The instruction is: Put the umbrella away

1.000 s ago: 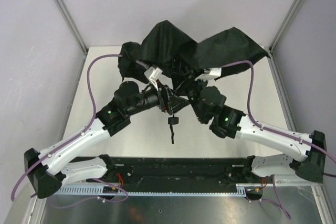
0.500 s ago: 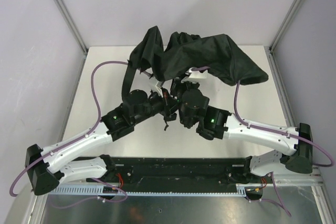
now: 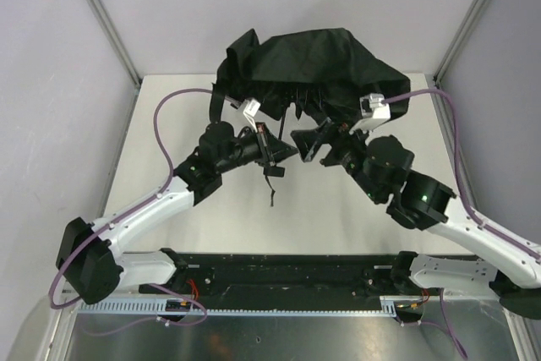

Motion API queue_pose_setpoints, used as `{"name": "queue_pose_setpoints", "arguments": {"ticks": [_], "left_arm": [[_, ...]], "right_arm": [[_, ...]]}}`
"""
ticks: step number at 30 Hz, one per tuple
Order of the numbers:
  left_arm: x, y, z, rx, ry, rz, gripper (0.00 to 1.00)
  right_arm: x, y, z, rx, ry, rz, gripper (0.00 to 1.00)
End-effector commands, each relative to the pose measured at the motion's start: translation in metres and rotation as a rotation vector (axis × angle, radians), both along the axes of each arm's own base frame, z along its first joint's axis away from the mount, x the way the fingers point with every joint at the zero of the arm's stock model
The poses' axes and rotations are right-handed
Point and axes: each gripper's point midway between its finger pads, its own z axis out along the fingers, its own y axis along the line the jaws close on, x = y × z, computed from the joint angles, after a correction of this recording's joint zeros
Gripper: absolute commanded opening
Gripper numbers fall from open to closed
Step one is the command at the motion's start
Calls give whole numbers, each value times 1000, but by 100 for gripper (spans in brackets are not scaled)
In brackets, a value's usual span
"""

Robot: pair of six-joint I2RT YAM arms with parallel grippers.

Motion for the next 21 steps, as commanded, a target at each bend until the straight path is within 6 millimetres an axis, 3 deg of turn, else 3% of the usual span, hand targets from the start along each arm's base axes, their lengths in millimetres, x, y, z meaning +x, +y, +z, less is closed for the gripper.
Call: {"name": "queue_pose_setpoints", "arguments": {"ticks": [1,5,11,16,21], "left_arm": [[-3,-6,103,-254,-206,-89,0],[-18,-5,124,-382,-238,-190,0],[-64,10,153,-619,-287,-406,0],[-83,18,151,-697,-247,-484,0],[-96,13,142,-685,-231,-528,0]], "right_arm": [[-30,5,-32,95,148,130,91],[-39,15,-35,315,199,241,91],[-28,17,6,632,118,345,92],[-10,9,39,750,-3,352,92],[4,3,61,850,-93,381,81]]}}
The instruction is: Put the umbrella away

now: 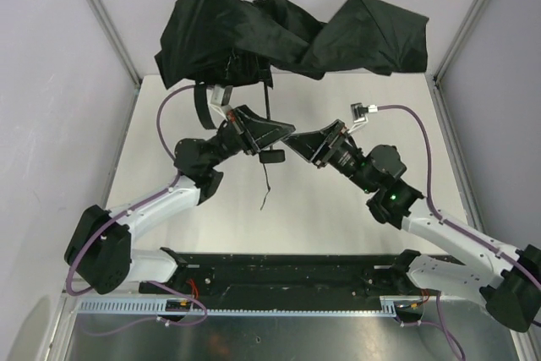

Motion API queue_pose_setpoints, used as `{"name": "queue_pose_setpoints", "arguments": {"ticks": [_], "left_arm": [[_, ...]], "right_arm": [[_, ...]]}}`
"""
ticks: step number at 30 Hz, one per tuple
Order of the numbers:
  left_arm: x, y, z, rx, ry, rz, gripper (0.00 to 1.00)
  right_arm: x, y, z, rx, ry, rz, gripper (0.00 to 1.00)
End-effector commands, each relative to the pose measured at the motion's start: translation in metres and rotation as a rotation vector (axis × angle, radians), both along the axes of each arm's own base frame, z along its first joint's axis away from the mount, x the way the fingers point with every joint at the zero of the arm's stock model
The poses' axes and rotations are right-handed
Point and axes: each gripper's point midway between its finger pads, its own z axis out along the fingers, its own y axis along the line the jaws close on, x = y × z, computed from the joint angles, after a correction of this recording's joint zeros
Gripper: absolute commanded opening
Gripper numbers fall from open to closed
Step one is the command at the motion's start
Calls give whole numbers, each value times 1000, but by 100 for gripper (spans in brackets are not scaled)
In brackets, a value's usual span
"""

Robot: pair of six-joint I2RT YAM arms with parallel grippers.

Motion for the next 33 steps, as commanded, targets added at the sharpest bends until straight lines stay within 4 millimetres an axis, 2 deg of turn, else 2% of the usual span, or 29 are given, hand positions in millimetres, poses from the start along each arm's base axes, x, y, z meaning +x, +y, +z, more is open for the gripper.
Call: {"name": "queue_pose_setpoints", "arguments": {"ticks": [1,3,5,7,10,12,16,18,20,23,26,29,33], "left_arm": [[-57,1,3,-10,-155,-186,0],[-61,-1,-2,3,-155,-205,0],[-63,-1,-4,5,-156,-209,0],[-63,1,-4,5,-161,-203,0],[-57,6,-3,-2,-145,-174,0],[-50,8,-5,1,-133,-151,0],[-39,5,-9,20,-113,-132,0],[-38,3,-10,25,-113,-136,0],[-40,0,-12,30,-114,-147,0],[-45,-5,-16,35,-110,-164,0],[-47,-10,-23,47,-90,-184,0],[-47,-13,-27,53,-75,-191,0],[-54,-15,-24,51,-88,-208,0]], "right_arm": [[12,-34,93,345,-199,-77,75],[13,-37,99,359,-235,-82,67],[21,-53,99,335,-232,-144,66],[30,-71,94,274,-199,-261,72],[39,-96,70,123,-119,-415,85],[33,-110,61,76,-106,-445,88],[10,-115,70,68,-167,-389,90],[5,-111,81,90,-205,-354,90],[9,-100,89,100,-219,-314,89],[17,-75,99,148,-241,-221,86],[23,-55,106,207,-251,-153,77],[24,-38,106,206,-247,-131,74],[31,-30,101,184,-243,-161,75]]}}
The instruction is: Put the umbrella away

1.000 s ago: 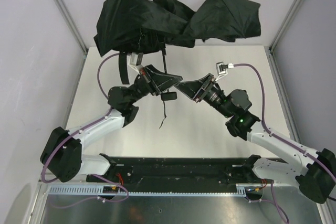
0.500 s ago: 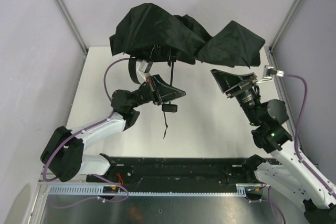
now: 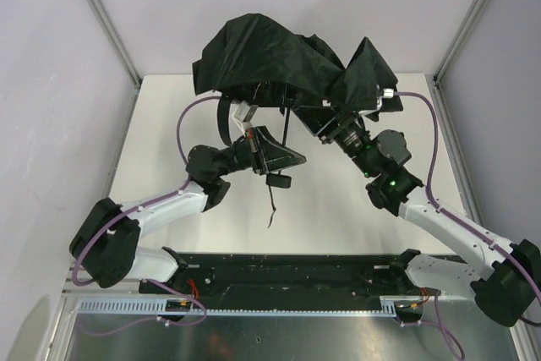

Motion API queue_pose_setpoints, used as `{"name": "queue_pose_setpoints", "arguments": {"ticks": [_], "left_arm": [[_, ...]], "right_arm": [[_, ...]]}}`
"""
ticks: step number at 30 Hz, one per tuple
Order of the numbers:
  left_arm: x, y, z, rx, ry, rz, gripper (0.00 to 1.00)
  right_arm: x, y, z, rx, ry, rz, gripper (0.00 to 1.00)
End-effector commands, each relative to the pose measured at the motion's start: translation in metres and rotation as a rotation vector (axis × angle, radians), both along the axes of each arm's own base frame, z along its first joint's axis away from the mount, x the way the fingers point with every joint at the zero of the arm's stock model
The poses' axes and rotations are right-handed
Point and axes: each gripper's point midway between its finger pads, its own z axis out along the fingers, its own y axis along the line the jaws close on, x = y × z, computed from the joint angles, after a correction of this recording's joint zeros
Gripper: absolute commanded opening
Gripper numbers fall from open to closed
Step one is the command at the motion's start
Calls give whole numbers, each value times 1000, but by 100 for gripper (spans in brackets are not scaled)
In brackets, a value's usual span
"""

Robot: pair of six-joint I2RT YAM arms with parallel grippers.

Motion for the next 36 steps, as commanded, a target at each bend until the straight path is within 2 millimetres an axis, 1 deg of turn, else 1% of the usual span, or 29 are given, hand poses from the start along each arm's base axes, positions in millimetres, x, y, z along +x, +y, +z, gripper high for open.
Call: {"name": "queue_pose_setpoints", "arguments": {"ticks": [1,3,7,11,16,22,24,29,30,31,34,35,36], "left_arm": [[-20,5,26,-78,-141,-19,0],[-20,6,24,-78,-136,-6,0],[-20,6,19,-63,-134,-5,0],[-22,5,17,-54,-136,-17,0],[-32,2,18,-32,-160,-65,0],[-41,-1,15,11,-189,-77,0],[-42,-3,13,34,-194,-84,0],[-43,-4,12,55,-199,-80,0],[-43,-4,11,60,-198,-78,0],[-42,-5,10,64,-196,-79,0],[-40,-8,7,82,-186,-80,0],[-38,-9,7,86,-184,-79,0],[-37,-9,7,88,-184,-77,0]], "right_arm": [[-15,-7,62,111,-149,-11,75],[-10,-8,64,117,-146,-20,72],[-14,-5,67,98,-158,-18,69],[-11,-4,68,100,-154,-3,67],[-7,7,60,36,-130,48,67],[-4,14,50,-25,-118,72,64],[-3,19,46,-48,-112,96,61],[-5,23,48,-53,-137,123,40],[-5,23,48,-54,-138,122,38],[-6,22,48,-55,-140,123,38],[-11,24,48,-70,-156,145,50],[-12,25,47,-78,-159,152,51],[-14,25,46,-87,-162,161,49]]}}
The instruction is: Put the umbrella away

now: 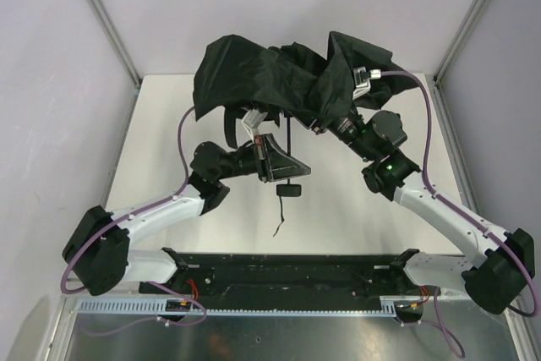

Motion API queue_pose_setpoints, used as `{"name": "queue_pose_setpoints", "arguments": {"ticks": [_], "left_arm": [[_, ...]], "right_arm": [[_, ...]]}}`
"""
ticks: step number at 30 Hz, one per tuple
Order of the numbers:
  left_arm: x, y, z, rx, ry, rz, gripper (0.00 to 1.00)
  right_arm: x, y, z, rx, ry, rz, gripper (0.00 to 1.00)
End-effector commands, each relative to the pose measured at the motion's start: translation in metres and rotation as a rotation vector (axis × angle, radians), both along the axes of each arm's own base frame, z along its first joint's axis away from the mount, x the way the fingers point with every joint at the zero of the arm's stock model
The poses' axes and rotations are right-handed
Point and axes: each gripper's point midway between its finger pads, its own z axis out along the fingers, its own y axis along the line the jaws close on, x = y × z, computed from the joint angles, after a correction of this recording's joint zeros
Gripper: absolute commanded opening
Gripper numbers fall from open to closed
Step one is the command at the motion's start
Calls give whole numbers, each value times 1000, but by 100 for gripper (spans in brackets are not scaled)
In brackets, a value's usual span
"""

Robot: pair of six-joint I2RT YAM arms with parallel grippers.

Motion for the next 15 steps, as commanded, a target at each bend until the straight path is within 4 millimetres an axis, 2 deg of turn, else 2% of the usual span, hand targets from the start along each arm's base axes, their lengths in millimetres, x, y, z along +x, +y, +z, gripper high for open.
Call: {"name": "queue_pose_setpoints", "arguments": {"ticks": [1,3,6,9,10,12,13,15], "left_arm": [[-21,2,30,-46,-164,-64,0],[-20,0,31,-44,-161,-64,0],[-19,0,35,-48,-168,-63,0],[-19,-1,37,-48,-169,-60,0],[-19,-1,35,-46,-167,-59,0],[-17,-1,31,-40,-158,-44,1],[-17,1,28,-40,-155,-31,6],[-17,5,20,-37,-148,7,25]], "right_arm": [[-16,-1,28,0,-104,50,44],[-18,3,24,-10,-100,79,37],[-20,7,17,-32,-95,106,35],[-18,5,16,-38,-97,87,10],[-17,3,19,-29,-107,79,5],[-18,-3,29,-10,-139,48,1],[-16,-8,33,-3,-146,8,1],[-7,-28,40,13,-146,-126,0]]}}
